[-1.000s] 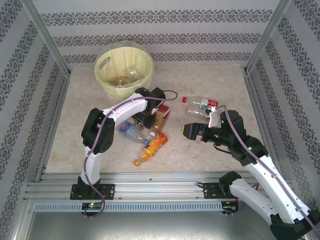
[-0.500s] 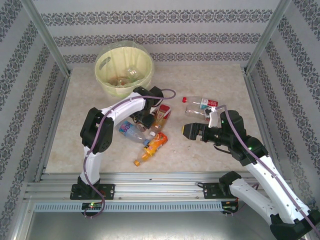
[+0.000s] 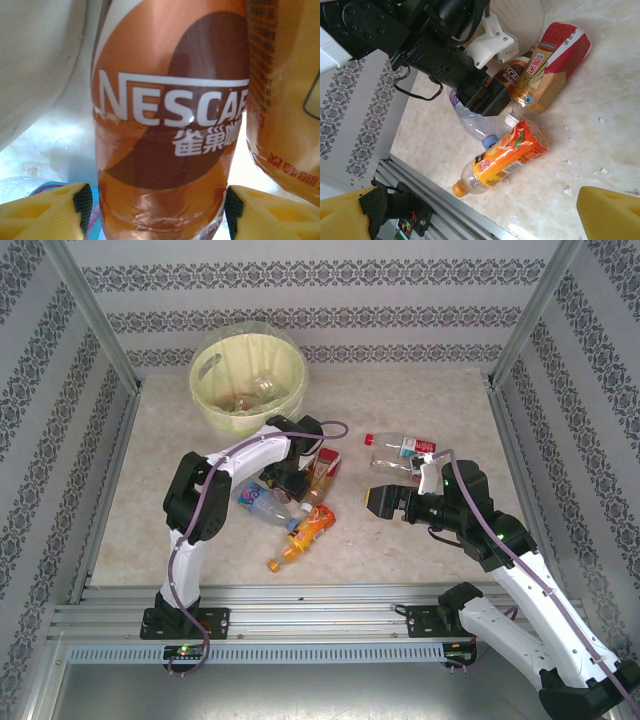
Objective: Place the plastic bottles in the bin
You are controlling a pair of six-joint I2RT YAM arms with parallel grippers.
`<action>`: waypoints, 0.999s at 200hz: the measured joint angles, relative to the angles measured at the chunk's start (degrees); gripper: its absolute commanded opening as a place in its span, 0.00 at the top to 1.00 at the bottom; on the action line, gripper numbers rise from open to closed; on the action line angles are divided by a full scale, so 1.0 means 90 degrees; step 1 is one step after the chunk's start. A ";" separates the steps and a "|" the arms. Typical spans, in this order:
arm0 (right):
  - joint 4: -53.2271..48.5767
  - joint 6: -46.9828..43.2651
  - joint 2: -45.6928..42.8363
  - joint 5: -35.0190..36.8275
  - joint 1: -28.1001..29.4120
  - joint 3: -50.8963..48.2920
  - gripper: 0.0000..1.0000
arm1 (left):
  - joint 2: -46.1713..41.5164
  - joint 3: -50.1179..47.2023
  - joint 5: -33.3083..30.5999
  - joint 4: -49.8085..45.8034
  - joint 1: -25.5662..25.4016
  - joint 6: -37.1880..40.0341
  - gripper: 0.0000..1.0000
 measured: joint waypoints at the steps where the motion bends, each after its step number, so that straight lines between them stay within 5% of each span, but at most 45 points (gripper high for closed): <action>1: 0.0000 0.0000 0.0000 0.0002 0.0000 0.0000 0.02 | 0.0002 0.0000 0.0007 0.0002 0.0000 0.0000 0.28; 82: 0.0000 0.0000 -0.0085 -0.0002 -0.0080 0.0000 0.02 | 0.0282 -0.0148 0.0143 0.0151 0.0027 -0.0002 0.29; 200: 0.0005 0.0000 -0.0119 -0.0022 -0.0083 -0.0073 0.02 | -0.0471 -0.0170 0.0357 0.0306 0.0017 -0.0143 0.48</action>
